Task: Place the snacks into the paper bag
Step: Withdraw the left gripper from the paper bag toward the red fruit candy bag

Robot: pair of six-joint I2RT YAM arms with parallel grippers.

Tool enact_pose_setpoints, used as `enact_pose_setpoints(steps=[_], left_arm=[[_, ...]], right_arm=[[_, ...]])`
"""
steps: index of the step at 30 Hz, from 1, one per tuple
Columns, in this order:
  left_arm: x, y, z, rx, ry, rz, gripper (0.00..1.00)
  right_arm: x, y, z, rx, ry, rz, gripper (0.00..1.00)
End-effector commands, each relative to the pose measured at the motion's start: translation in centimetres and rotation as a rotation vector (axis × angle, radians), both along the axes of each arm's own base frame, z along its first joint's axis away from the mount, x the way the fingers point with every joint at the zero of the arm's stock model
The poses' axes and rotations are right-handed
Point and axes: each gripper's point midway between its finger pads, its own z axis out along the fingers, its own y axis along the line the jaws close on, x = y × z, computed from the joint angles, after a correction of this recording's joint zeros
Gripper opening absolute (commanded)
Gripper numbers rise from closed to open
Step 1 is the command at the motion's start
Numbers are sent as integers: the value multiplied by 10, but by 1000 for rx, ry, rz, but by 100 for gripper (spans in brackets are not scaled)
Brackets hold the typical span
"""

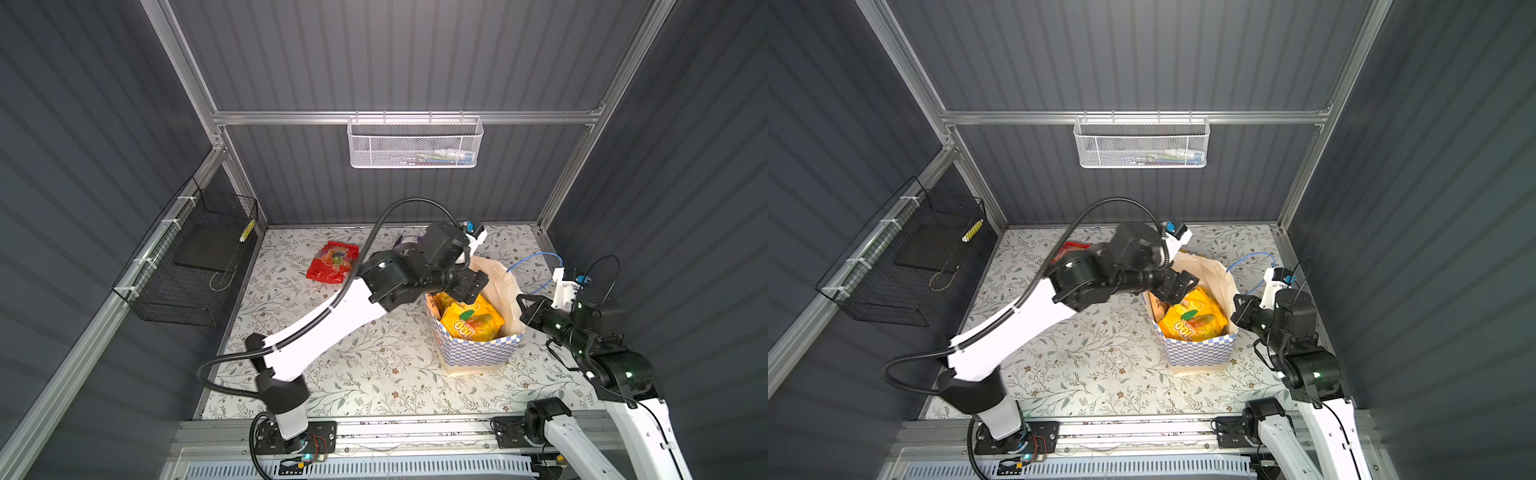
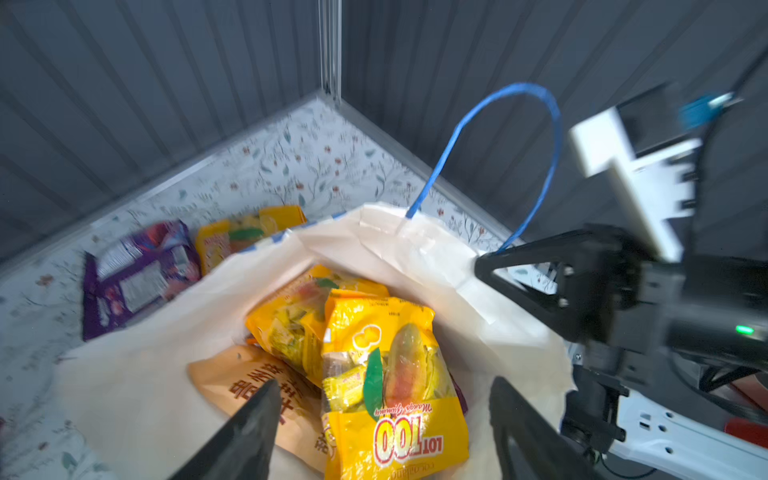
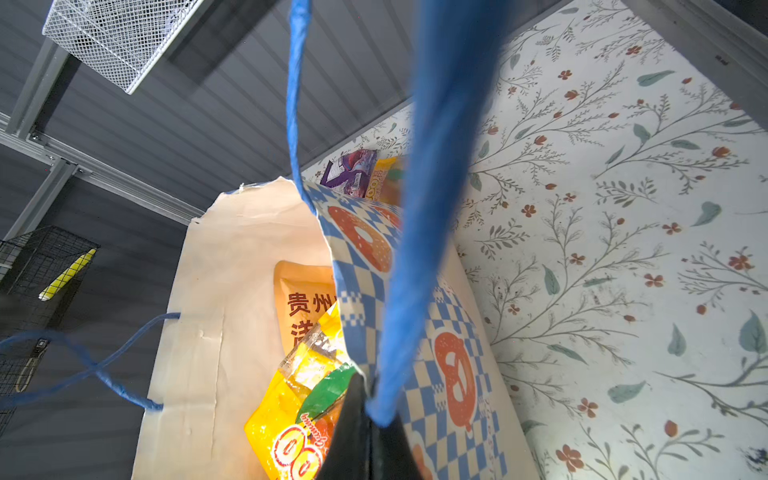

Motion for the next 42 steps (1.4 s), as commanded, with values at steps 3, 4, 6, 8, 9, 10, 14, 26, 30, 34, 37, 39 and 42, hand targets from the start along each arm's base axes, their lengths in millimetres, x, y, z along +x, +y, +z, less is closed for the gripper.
enact_pose_setpoints(steps=[3, 4, 6, 8, 9, 10, 14, 26, 30, 34, 37, 39, 42], left_arm=[[17, 62, 19, -61, -132, 243, 100], [21, 79, 16, -58, -142, 306, 100], [27, 109, 7, -47, -140, 413, 100], [38, 138, -12, -35, -92, 507, 100], [44, 148, -22, -30, -54, 537, 100], [51, 160, -34, -31, -9, 565, 100], [74, 189, -85, -7, 133, 649, 100], [182, 271, -220, -216, 587, 908, 100], [208, 304, -260, -274, 651, 1010, 100], [228, 328, -295, -306, 715, 1062, 100], [239, 336, -314, -321, 725, 1074, 100], [244, 340, -320, -317, 721, 1077, 100], [249, 345, -329, -322, 722, 1077, 100]], right_arm=[[2, -2, 21, -7, -89, -7, 0], [2, -2, 21, -8, -93, -6, 0], [2, -2, 19, -7, -94, -5, 0], [3, -3, 18, -7, -97, -11, 0], [4, -3, 17, -5, -100, -12, 0], [5, -3, 17, -3, -103, -13, 0], [9, -1, 12, 6, -107, -12, 0], [24, 3, -9, 5, -105, 3, 0], [24, 7, -15, 13, -107, 23, 0], [21, 5, -17, 13, -119, 14, 0], [18, 11, -22, 43, -125, 46, 0], [16, 12, -27, 46, -118, 51, 0], [15, 11, -30, 47, -116, 48, 0]])
